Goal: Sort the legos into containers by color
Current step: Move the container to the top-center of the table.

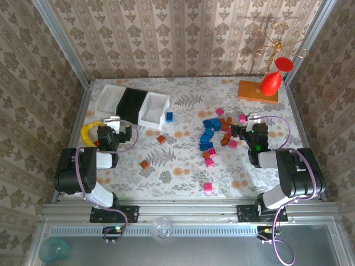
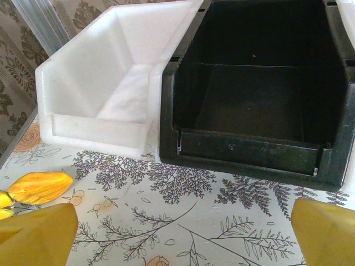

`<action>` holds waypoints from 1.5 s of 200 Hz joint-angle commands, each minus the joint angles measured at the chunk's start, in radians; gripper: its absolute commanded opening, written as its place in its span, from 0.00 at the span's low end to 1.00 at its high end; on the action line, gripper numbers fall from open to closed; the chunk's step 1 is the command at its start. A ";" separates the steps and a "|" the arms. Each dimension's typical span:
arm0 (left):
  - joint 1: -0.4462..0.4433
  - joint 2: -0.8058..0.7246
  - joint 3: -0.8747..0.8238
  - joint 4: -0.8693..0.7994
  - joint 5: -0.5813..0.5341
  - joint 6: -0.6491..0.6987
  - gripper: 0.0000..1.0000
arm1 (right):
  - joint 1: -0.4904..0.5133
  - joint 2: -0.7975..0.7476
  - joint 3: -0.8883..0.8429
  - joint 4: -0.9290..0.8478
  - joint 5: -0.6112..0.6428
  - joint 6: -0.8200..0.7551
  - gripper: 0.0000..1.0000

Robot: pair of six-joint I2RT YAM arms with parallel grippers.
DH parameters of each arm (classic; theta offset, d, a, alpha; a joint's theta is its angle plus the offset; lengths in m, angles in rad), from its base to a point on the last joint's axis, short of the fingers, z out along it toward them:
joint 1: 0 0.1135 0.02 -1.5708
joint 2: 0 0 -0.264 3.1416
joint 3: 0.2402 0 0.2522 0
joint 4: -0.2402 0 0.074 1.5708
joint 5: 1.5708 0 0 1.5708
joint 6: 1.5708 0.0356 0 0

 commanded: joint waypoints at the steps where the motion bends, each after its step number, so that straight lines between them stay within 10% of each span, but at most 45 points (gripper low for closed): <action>1: -0.007 -0.010 0.004 0.007 0.005 -0.017 1.00 | -0.004 0.007 0.020 -0.001 -0.013 0.018 1.00; 112: 0.001 -0.088 -0.058 0.063 -0.008 -0.034 1.00 | 0.030 -0.182 0.019 -0.131 0.152 0.031 1.00; 144: 0.011 -0.354 0.031 -0.309 -0.091 -0.156 1.00 | 0.013 -0.501 0.031 -0.358 0.268 0.334 1.00; 163: 0.043 -0.406 0.115 -0.451 0.087 -0.248 1.00 | 0.033 -0.543 0.122 -0.482 0.134 0.393 0.99; 195: -0.011 -0.246 0.351 -0.669 0.332 -0.255 0.99 | 0.205 -0.429 0.297 -0.614 0.088 0.348 0.99; 300: -0.171 0.357 0.992 -1.269 0.151 -0.125 0.58 | 0.333 -0.358 0.263 -0.605 0.065 0.397 1.00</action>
